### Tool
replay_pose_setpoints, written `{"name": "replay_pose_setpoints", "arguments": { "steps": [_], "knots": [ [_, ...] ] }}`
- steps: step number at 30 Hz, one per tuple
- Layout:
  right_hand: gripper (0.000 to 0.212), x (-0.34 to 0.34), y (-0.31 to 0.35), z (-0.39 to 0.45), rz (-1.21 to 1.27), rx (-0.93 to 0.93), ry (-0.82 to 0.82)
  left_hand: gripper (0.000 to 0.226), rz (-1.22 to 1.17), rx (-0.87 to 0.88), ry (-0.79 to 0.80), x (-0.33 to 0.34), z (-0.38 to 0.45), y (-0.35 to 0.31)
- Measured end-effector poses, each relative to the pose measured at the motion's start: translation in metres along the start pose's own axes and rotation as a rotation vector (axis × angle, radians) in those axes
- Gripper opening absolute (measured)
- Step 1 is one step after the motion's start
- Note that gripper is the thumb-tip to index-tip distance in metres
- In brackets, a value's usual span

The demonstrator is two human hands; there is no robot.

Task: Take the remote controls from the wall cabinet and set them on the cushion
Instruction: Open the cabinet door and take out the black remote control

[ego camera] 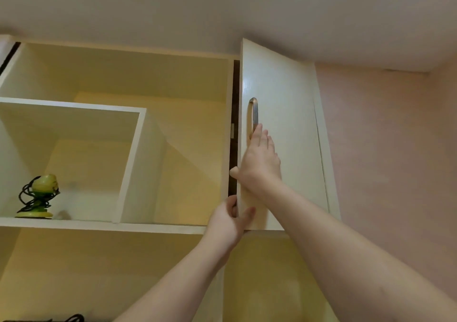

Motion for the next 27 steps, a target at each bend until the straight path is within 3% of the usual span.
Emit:
{"name": "replay_pose_setpoints", "arguments": {
  "steps": [8, 13, 18, 24, 27],
  "knots": [
    [0.115, -0.046, -0.014, -0.013, 0.111, -0.044, 0.017, 0.045, -0.121, 0.051, 0.029, 0.015, -0.035, -0.029],
    [0.110, -0.078, -0.026, -0.025, 0.195, -0.015, 0.048, 0.048, -0.033, 0.163, 0.011, 0.033, -0.057, -0.045],
    [0.108, -0.105, -0.040, -0.033, 0.332, -0.005, 0.068, 0.057, -0.049, 0.226, 0.092, 0.046, -0.073, -0.056],
    [0.104, -0.141, -0.075, -0.040, 0.476, 0.004, 0.175, 0.043, -0.044, 0.324, 0.201, 0.066, -0.086, -0.063],
    [0.095, -0.156, -0.097, -0.050, 0.471, -0.011, 0.138, 0.041, -0.005, 0.375, 0.232, 0.084, -0.088, -0.068]
  ]
}}
Point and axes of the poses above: each hand's wrist, its own z-axis towards the middle knuckle, its own x-axis out of the palm, y = z × x, the point moved 1 cm from there along z, towards the middle knuckle, and after that the axes turned 2 degrees about z, right-handed, at the moved point
